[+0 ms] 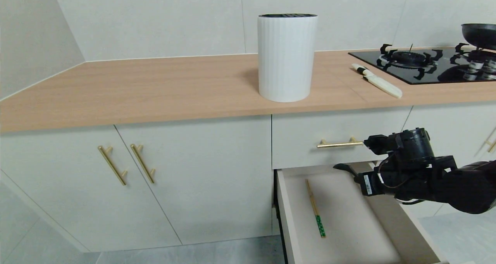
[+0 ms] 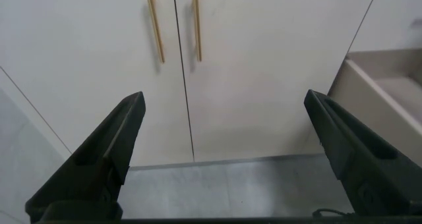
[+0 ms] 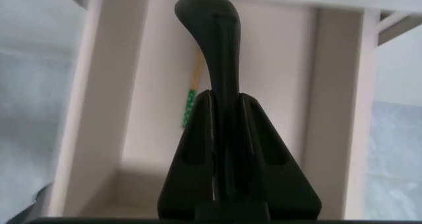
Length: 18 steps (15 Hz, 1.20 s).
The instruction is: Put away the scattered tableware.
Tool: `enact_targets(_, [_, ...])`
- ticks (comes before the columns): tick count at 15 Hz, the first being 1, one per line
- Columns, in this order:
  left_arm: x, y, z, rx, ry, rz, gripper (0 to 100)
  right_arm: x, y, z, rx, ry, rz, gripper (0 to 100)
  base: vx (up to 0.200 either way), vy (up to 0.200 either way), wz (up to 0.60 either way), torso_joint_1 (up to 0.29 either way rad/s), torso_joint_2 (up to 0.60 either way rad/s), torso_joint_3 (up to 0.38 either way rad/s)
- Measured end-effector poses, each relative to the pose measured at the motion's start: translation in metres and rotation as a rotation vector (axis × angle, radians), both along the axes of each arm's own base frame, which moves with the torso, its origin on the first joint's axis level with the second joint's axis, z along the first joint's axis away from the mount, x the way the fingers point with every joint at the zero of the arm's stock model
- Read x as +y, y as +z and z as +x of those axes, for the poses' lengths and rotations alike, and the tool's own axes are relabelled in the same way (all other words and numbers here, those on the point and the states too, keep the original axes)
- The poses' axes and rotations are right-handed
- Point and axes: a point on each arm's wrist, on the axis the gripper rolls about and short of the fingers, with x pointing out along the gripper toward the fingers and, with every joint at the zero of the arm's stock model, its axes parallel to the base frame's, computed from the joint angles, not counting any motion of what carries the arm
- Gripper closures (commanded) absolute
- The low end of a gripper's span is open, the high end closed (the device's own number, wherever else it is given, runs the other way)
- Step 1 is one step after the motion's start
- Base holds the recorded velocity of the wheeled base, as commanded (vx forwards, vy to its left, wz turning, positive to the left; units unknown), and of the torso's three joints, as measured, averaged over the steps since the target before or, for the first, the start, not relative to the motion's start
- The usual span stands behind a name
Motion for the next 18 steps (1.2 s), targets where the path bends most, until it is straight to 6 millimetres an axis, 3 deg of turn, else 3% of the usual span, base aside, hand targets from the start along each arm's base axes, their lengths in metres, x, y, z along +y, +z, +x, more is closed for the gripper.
enact_targets(6, [0.0, 0.0, 0.0, 0.0, 0.001, 0.0, 0, 0.001, -0.012, 0.005, 0.029, -0.005, -0.013, 100, 0.0, 0.0, 0.0, -0.1, 0.37, 0.264])
enact_targets(14, [0.0, 0.0, 0.0, 0.0, 0.0, 0.0, 0, 0.003, -0.024, 0.012, 0.032, -0.012, -0.02, 100, 0.0, 0.0, 0.0, -0.004, 0.02, 0.01])
enact_targets(18, [0.0, 0.0, 0.0, 0.0, 0.0, 0.0, 0, 0.009, -0.047, 0.029, -0.02, -0.062, -0.048, 100, 0.0, 0.0, 0.0, 0.0, 0.0, 0.0])
